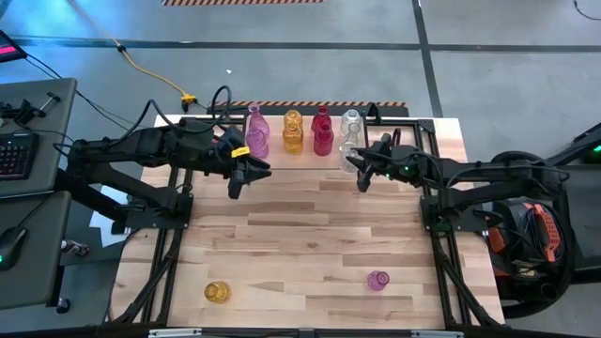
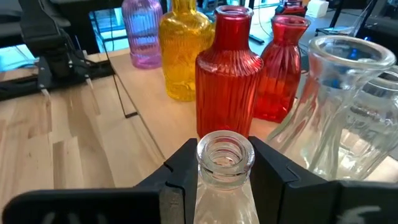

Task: Sort vases onto shelf
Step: Put the transparent vase on the shelf aligned with the other transparent vases

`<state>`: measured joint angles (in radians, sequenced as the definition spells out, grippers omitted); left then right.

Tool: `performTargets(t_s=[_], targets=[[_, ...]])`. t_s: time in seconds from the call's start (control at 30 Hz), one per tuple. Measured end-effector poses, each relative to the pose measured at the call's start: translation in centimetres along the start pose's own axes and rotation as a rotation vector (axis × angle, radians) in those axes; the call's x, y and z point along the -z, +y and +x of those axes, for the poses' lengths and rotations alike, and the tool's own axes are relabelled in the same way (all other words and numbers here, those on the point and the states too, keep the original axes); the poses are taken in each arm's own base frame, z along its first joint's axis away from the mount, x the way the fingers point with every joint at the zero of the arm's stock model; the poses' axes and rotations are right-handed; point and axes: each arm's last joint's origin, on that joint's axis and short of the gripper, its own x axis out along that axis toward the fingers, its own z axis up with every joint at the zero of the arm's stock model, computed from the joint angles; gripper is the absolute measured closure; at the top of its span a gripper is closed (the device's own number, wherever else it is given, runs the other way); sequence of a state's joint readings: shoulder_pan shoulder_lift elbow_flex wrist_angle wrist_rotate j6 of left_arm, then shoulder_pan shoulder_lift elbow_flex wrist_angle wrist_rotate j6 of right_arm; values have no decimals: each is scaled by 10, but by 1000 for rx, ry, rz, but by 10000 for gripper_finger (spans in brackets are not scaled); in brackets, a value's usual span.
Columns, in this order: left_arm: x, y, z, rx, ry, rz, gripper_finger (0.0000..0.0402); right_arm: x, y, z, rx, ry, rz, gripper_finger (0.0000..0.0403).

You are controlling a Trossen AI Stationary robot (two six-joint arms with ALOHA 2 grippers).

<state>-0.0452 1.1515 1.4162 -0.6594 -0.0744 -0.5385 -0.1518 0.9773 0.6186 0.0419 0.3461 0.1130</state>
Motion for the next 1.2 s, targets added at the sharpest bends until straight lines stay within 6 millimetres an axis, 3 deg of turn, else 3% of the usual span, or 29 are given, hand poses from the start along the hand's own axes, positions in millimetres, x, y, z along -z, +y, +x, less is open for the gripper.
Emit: performTargets(t_s=[0.37, 1.2], targets=[[0, 0, 0, -14, -8, 0, 289, 2, -11, 3, 19, 33, -27, 313], [0, 1, 0, -19, -8, 0, 289, 3, -14, 15, 3, 39, 2, 311]])
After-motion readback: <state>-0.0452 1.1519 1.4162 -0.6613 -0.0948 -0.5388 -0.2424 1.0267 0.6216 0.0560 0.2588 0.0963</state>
